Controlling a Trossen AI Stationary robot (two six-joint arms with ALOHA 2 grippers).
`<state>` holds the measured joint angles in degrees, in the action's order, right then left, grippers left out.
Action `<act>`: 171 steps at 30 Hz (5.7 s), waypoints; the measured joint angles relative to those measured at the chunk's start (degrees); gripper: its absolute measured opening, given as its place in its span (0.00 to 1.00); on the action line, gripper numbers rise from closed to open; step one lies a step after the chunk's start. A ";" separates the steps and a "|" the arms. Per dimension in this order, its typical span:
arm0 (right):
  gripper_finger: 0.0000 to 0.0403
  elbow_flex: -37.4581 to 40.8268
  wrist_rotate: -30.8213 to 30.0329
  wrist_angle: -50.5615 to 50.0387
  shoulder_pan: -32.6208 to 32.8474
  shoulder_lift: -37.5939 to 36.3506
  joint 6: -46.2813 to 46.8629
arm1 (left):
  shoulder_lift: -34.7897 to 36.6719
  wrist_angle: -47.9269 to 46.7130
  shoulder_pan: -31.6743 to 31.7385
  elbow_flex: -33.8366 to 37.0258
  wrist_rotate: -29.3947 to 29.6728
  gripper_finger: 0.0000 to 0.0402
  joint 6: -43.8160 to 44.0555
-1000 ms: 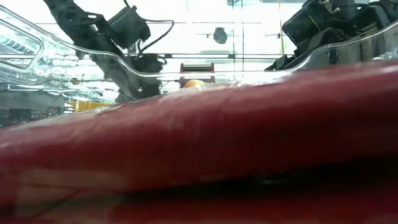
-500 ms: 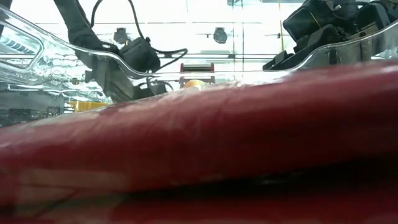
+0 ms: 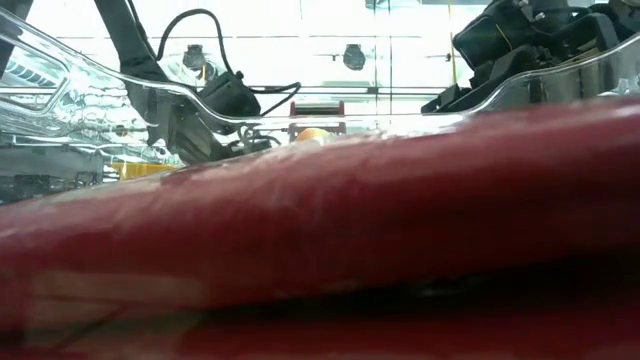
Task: Pick & Place Food Item
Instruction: Put the blue food coloring bottle into the right yellow bin
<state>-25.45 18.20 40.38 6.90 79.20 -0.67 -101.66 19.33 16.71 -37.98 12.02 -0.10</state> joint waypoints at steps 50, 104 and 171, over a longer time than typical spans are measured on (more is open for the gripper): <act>0.53 -4.25 -33.18 2.63 0.11 0.02 -39.83 | 20.69 7.42 -17.15 0.13 -22.13 0.13 23.51; 0.20 -15.43 -19.57 7.59 1.81 9.88 -47.10 | 13.11 13.03 -16.02 -4.98 -30.88 0.14 38.88; 0.29 -15.37 -17.92 9.66 2.25 9.95 -45.46 | 13.19 16.02 -17.37 -5.01 -34.71 0.14 38.82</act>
<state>-40.82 0.27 50.04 9.15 89.14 -46.13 -88.47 35.35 -0.67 -42.98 -22.69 38.72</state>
